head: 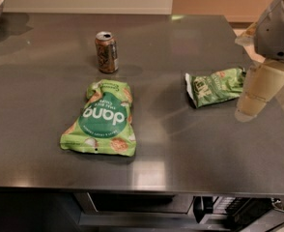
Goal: Move orange can near green rice chip bag
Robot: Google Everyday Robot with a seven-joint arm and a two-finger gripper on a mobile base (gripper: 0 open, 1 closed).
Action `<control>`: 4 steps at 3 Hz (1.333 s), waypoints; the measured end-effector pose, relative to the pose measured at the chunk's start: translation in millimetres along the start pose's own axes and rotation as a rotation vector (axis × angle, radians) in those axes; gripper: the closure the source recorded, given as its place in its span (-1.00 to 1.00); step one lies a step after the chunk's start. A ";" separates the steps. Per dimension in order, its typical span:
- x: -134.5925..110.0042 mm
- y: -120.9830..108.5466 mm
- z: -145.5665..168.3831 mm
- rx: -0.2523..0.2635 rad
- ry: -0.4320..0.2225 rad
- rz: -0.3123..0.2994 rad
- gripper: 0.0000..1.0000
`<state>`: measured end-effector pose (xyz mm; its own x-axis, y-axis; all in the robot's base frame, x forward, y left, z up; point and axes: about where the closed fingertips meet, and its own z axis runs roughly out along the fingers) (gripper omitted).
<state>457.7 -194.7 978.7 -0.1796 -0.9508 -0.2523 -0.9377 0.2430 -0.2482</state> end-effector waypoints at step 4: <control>-191.4 -93.5 91.6 -0.032 -0.273 0.011 -1.00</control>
Offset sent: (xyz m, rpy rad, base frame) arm 0.1141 0.1324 -0.0015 0.2075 -0.0557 0.1166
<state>607.0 -17.8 964.6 -0.1076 -0.8602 -0.4985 -0.9459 0.2430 -0.2151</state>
